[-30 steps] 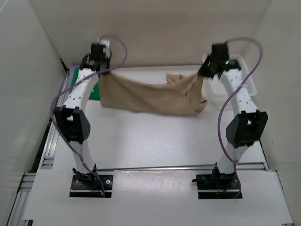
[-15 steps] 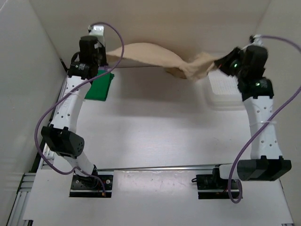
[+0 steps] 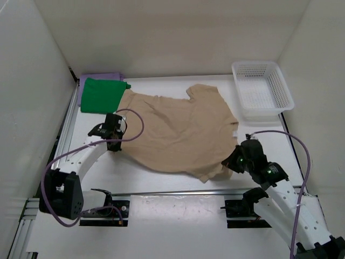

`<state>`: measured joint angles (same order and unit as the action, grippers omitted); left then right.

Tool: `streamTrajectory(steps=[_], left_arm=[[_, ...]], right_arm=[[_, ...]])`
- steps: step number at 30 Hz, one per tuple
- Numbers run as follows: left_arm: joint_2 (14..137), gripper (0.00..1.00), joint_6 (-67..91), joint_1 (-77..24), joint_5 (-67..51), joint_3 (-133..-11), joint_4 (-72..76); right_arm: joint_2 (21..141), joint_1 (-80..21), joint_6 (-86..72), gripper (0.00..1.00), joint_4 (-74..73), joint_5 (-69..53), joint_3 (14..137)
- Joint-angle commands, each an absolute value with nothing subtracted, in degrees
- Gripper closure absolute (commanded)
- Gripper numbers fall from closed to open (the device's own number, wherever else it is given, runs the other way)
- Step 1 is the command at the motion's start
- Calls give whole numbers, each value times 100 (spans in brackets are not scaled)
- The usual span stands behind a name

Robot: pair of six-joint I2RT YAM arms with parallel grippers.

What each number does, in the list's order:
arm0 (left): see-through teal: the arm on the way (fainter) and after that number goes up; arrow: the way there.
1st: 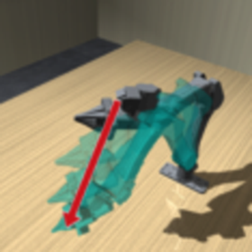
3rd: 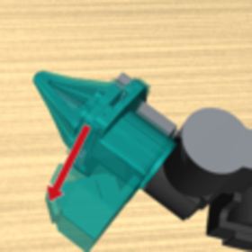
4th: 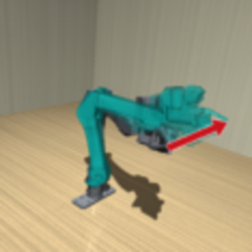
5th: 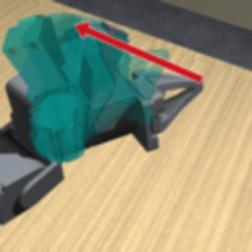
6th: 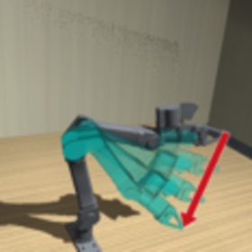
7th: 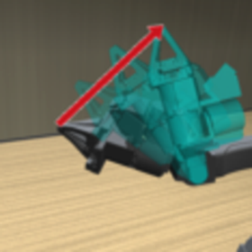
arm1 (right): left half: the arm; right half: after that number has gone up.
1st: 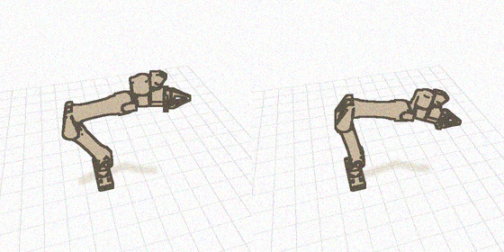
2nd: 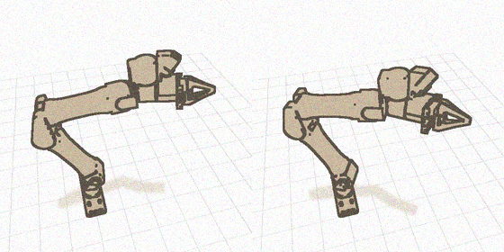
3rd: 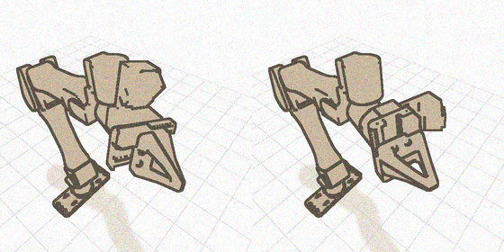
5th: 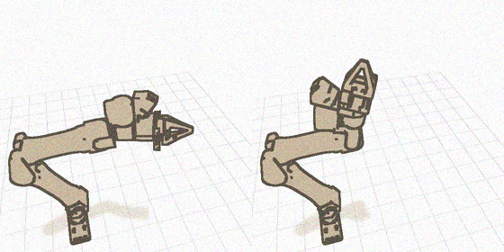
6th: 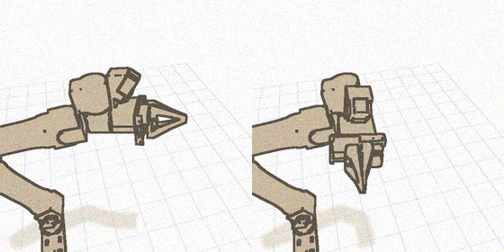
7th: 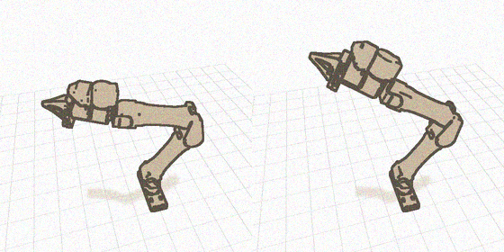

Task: Fold and stack the t-shirts
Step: Flatten out the tshirt, then fold the flattened tshirt in 1/3 of the way

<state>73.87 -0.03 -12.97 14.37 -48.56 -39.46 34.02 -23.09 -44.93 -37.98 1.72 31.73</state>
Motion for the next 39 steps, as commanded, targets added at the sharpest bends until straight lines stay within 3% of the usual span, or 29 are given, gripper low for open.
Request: streamTrajectory(steps=[1, 6, 12, 21, 34, 39], left_arm=[[6752, 90, 0, -1310, 1626, -4213, -3832], [6144, 90, 0, -1310, 1679, -3534, -4130], [6187, 90, 0, -1257, 1389, -3708, -4271], [8102, 90, 0, -1257, 1248, -5835, -4271], [9526, 90, 0, -1257, 1415, -6459, -4167], [9922, 81, 0, -1257, 1616, -6837, -4166]], right_arm=[[3340, -2715, -5150, 100, -4147, 675, 2875], [3208, -2769, -5212, 100, -4386, 1159, 2874], [4216, -2567, -4537, 100, -4053, 1389, 3462], [5589, -1679, -3630, 100, -3437, 1099, 4201], [6450, -924, -3111, 100, -3076, 633, 4262], [6977, -782, -3050, 100, -2971, 501, 4438]])
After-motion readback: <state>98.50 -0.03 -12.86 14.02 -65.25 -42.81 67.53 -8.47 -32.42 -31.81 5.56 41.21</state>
